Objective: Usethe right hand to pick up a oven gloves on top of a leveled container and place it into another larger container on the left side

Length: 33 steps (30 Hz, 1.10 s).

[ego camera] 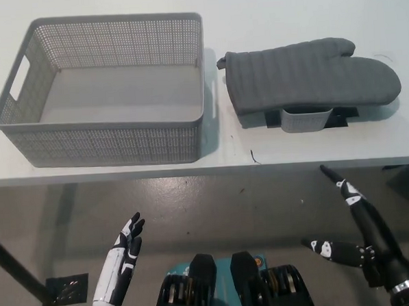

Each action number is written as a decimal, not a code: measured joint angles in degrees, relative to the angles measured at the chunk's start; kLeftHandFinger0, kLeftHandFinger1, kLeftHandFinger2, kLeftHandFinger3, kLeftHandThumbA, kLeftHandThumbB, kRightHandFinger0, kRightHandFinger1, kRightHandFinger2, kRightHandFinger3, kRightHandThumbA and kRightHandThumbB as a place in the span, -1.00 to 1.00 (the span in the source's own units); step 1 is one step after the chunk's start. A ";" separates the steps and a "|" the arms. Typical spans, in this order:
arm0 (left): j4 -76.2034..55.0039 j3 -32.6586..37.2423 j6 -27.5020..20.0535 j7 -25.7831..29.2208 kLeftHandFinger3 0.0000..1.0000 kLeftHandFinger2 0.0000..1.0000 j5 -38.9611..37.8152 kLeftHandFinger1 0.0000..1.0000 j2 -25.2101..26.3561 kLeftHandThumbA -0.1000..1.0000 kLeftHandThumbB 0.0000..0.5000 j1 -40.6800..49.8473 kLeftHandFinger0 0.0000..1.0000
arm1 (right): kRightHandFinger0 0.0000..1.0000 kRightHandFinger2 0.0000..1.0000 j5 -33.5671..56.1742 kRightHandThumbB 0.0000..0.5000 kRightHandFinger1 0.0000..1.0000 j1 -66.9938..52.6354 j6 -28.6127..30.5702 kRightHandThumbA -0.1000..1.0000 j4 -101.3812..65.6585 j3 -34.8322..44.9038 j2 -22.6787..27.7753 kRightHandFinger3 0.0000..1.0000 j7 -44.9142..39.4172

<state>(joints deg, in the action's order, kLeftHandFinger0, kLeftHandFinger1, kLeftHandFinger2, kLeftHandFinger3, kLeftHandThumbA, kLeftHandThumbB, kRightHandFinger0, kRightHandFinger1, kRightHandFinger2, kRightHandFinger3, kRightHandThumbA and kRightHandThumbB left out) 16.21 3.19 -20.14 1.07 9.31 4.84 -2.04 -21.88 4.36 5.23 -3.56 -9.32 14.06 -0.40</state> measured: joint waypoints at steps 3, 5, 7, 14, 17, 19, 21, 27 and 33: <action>0.16 0.00 0.00 0.00 1.00 1.00 0.02 1.00 -0.10 1.00 -0.38 0.01 1.00 | 1.00 1.00 -4.02 -0.19 1.00 0.12 -1.88 1.00 -3.72 1.18 1.63 1.00 -0.04; 0.22 -0.01 0.00 0.01 1.00 1.00 0.03 1.00 -0.12 1.00 -0.38 0.02 1.00 | 1.00 1.00 -6.37 -0.12 1.00 0.54 -3.14 1.00 -5.45 2.04 2.75 1.00 -0.05; 0.24 -0.02 0.00 0.00 1.00 1.00 0.03 1.00 -0.14 1.00 -0.38 0.03 1.00 | 1.00 1.00 -8.63 -0.02 1.00 1.32 -4.43 1.00 -6.26 2.64 3.80 1.00 -0.05; 0.51 -0.03 -0.16 0.01 1.00 1.00 0.02 1.00 -0.25 1.00 -0.37 0.04 1.00 | 1.00 1.00 -17.08 0.33 1.00 8.13 -9.14 1.00 -6.51 4.12 7.74 1.00 -0.04; 0.75 -0.04 -0.30 0.01 1.00 1.00 0.02 1.00 -0.27 1.00 -0.38 0.08 1.00 | 1.00 1.00 -20.51 0.38 1.00 12.50 -10.92 1.00 -4.96 4.08 9.01 1.00 -0.04; 0.80 -0.03 -0.37 0.01 1.00 1.00 0.02 1.00 -0.28 1.00 -0.38 0.09 1.00 | 1.00 1.00 -22.16 0.39 1.00 14.33 -11.83 1.00 -3.76 3.98 9.34 1.00 -0.04; 0.83 -0.04 -0.60 0.02 1.00 1.00 0.04 1.00 -0.30 1.00 -0.34 0.11 1.00 | 1.00 1.00 -24.95 0.43 1.00 17.36 -13.26 1.00 -1.59 3.52 9.79 1.00 -0.03; 0.83 -0.06 -1.85 0.07 1.00 1.00 0.24 1.00 -0.30 1.00 -0.39 0.10 1.00 | 1.00 1.00 -30.85 0.58 1.00 23.78 -16.20 1.00 5.88 1.29 9.99 1.00 0.72; 0.94 -0.14 -3.02 0.08 1.00 1.00 0.33 1.00 -0.30 1.00 -0.41 0.18 1.00 | 1.00 1.00 -33.04 0.55 1.00 25.64 -17.55 1.00 9.04 0.18 9.70 1.00 1.27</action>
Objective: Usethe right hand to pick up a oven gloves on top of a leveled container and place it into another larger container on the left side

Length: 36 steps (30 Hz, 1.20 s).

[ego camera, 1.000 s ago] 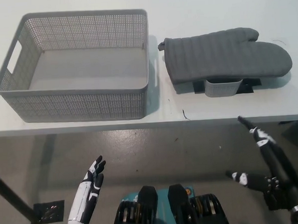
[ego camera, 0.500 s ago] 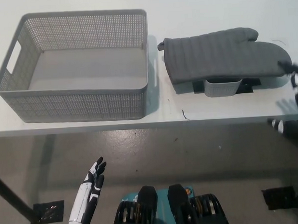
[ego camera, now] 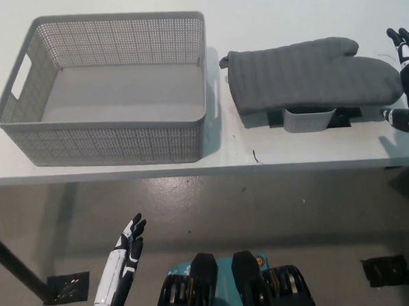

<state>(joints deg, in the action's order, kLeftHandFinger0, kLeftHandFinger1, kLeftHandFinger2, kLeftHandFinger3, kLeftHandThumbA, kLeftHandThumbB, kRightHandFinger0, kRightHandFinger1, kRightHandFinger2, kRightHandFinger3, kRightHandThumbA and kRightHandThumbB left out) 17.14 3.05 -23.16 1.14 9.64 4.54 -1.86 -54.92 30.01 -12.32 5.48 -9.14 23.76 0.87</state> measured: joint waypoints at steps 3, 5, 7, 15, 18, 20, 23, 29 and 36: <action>0.26 -0.01 -0.33 0.00 1.00 1.00 0.10 1.00 0.00 1.00 -0.38 0.00 1.00 | 1.00 1.00 -0.30 0.52 1.00 0.60 -0.43 1.00 1.43 -0.47 -0.48 1.00 0.21; 0.33 -0.01 -0.48 0.00 1.00 1.00 0.10 1.00 -0.02 1.00 -0.37 -0.01 1.00 | 1.00 1.00 -0.42 0.53 1.00 1.09 -0.59 1.00 2.53 -0.70 -0.83 1.00 0.39; 0.33 -0.02 -0.59 0.00 1.00 1.00 0.11 1.00 -0.06 1.00 -0.39 0.00 1.00 | 1.00 1.00 -0.56 0.55 1.00 1.68 -0.74 1.00 3.96 -1.03 -1.36 1.00 0.84; 0.33 -0.05 -0.76 -0.02 1.00 1.00 0.11 1.00 -0.05 1.00 -0.36 -0.01 1.00 | 1.00 1.00 -0.86 0.57 1.00 2.47 -1.16 1.00 5.53 -2.21 -2.82 1.00 1.11; 0.33 -0.05 -0.78 -0.01 1.00 1.00 0.09 1.00 -0.04 1.00 -0.37 -0.02 1.00 | 1.00 1.00 -0.88 0.58 1.00 2.51 -1.38 1.00 5.91 -2.57 -2.96 1.00 1.11; 0.33 -0.05 -0.82 -0.02 1.00 1.00 0.04 1.00 -0.05 1.00 -0.38 -0.02 1.00 | 1.00 1.00 -0.88 0.59 1.00 2.55 -1.70 1.00 6.06 -2.81 -3.06 1.00 1.10; 0.39 -0.08 -0.90 -0.01 1.00 1.00 0.05 1.00 -0.05 1.00 -0.39 -0.01 1.00 | 1.00 1.00 -1.00 0.59 1.00 2.96 -2.02 1.00 6.83 -3.66 -3.16 1.00 1.10; 0.53 -0.08 -0.98 0.00 1.00 1.00 0.12 1.00 -0.04 1.00 -0.40 -0.02 1.00 | 1.00 1.00 -1.08 0.60 1.00 4.93 -2.23 1.00 10.43 -4.96 -3.52 1.00 1.22; 0.52 -0.11 -1.01 0.00 1.00 1.00 0.13 1.00 -0.05 1.00 -0.41 0.00 1.00 | 1.00 1.00 -0.97 0.58 1.00 7.01 -2.26 1.00 15.48 -5.70 -4.04 1.00 1.99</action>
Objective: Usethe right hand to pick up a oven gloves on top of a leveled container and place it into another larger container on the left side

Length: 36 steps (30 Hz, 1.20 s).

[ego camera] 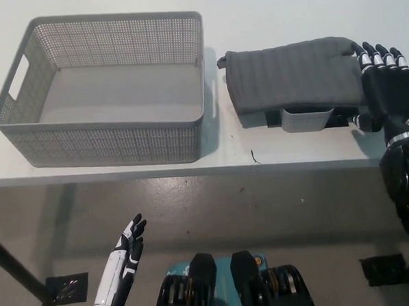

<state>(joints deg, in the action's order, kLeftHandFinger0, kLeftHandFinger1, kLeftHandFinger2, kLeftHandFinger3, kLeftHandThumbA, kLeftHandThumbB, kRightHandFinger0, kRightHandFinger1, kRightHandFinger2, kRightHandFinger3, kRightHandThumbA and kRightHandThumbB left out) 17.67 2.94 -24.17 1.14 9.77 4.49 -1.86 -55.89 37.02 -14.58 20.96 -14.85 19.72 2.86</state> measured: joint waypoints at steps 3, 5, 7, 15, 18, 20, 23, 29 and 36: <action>0.01 -0.02 -0.07 0.00 1.00 1.00 -0.01 1.00 0.00 1.00 -0.41 -0.01 1.00 | 1.00 1.00 0.12 0.55 1.00 0.69 0.00 1.00 1.49 -0.18 -0.19 1.00 0.28; 0.01 -0.04 -0.10 0.00 1.00 1.00 -0.04 1.00 0.00 1.00 -0.41 0.00 1.00 | 1.00 1.00 0.18 0.56 1.00 1.15 0.02 1.00 2.62 -0.26 -0.55 1.00 0.74; 0.01 -0.04 -0.17 0.00 1.00 1.00 -0.06 1.00 0.00 1.00 -0.38 -0.01 1.00 | 1.00 1.00 0.26 0.60 1.00 1.69 0.01 1.00 3.85 -0.29 -1.19 1.00 1.08; 0.07 -0.03 -0.42 -0.01 1.00 1.00 -0.13 1.00 -0.01 1.00 -0.37 -0.03 1.00 | 1.00 1.00 1.53 0.50 1.00 4.24 0.76 1.00 11.28 -0.34 -3.90 1.00 5.03; 0.10 -0.03 -0.43 -0.02 1.00 1.00 -0.13 1.00 0.00 1.00 -0.36 -0.01 1.00 | 1.00 1.00 2.21 0.41 1.00 4.82 1.90 1.00 14.74 -0.33 -5.05 1.00 8.09; 0.11 -0.03 -0.43 -0.02 1.00 1.00 -0.13 1.00 -0.01 1.00 -0.36 -0.01 1.00 | 1.00 1.00 2.60 0.29 1.00 5.09 2.78 0.80 17.21 -0.33 -5.81 1.00 10.04; 0.25 -0.03 -0.42 -0.03 1.00 1.00 -0.12 1.00 0.00 1.00 -0.39 0.04 1.00 | -0.22 -0.23 3.06 -0.37 -0.30 5.45 4.45 -0.42 20.93 -0.31 -6.67 -0.28 13.38; 0.42 -0.01 -0.40 -0.05 1.00 1.00 -0.12 1.00 -0.05 1.00 -0.35 0.13 1.00 | -1.00 0.31 3.31 -0.03 -0.61 6.67 7.68 -1.00 27.30 -0.31 -6.89 0.45 21.00; 0.42 -0.03 -0.39 -0.04 1.00 1.00 -0.12 1.00 -0.04 1.00 -0.34 0.13 1.00 | -1.00 0.38 3.42 0.03 -0.56 8.76 11.77 -1.00 33.16 -0.75 -6.78 0.42 28.49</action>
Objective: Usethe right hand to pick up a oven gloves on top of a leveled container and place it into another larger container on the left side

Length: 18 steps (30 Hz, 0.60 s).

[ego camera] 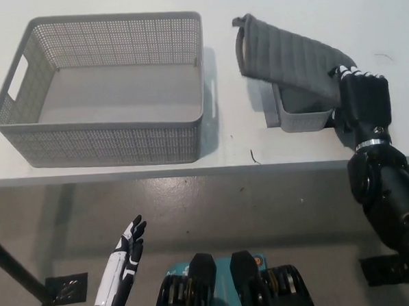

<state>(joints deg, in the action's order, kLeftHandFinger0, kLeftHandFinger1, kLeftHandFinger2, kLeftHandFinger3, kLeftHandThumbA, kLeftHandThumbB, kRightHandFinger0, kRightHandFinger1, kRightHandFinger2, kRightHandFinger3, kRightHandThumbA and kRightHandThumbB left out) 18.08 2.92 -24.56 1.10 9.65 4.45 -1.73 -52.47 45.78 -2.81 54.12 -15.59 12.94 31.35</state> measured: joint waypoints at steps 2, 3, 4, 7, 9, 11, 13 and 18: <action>0.00 0.00 0.00 0.00 1.00 1.00 -0.02 1.00 -0.01 1.00 -0.37 -0.01 1.00 | -1.00 0.47 0.00 -0.08 -0.51 0.21 1.51 -1.00 1.86 -0.36 0.02 0.55 2.73; 0.00 0.00 0.00 0.00 1.00 1.00 -0.03 1.00 -0.02 1.00 -0.38 0.00 1.00 | -1.00 0.47 0.00 -0.10 -0.50 0.26 2.29 -1.00 2.62 -0.55 0.06 0.55 3.88; 0.00 0.00 0.00 0.00 1.00 1.00 -0.04 1.00 -0.02 1.00 -0.41 -0.01 1.00 | -1.00 0.49 0.00 -0.11 -0.48 0.28 2.88 -1.00 3.16 -0.70 0.12 0.54 4.96; 0.00 -0.03 0.00 0.00 1.00 1.00 -0.08 1.00 -0.01 1.00 -0.39 -0.05 1.00 | -1.00 0.48 0.00 -0.18 -0.47 0.28 5.20 -1.00 3.91 -1.24 0.61 0.45 7.87; -0.01 -0.06 0.00 0.00 1.00 1.00 -0.12 1.00 -0.01 1.00 -0.40 -0.11 1.00 | -1.00 0.50 0.00 -0.20 -0.47 0.34 6.63 -1.00 3.85 -1.51 1.17 0.47 9.54; -0.03 -0.11 0.00 -0.01 1.00 1.00 -0.24 1.00 -0.01 1.00 -0.41 -0.16 1.00 | -1.00 0.51 0.06 -0.20 -0.46 0.37 8.17 -1.00 3.18 -1.53 1.97 0.50 11.13; -0.08 -0.19 -0.01 -0.01 1.00 1.00 -0.46 1.00 0.00 1.00 -0.36 -0.28 1.00 | -1.00 0.51 0.36 -0.21 -0.46 0.37 9.95 -1.00 0.11 -1.35 3.10 0.47 12.50; -0.14 -0.26 -0.02 0.00 1.00 1.00 -0.85 1.00 0.00 1.00 -0.42 -0.65 1.00 | -1.00 0.44 0.74 -0.16 -0.42 1.09 11.90 -1.00 -10.04 -0.30 5.96 0.58 14.37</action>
<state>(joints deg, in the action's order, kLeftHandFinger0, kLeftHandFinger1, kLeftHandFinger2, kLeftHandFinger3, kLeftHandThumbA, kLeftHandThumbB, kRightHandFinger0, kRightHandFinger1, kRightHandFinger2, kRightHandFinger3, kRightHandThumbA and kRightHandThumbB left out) 17.94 2.65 -24.58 1.09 8.80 4.44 -2.37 -51.73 46.87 9.09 44.08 -15.89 18.89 45.72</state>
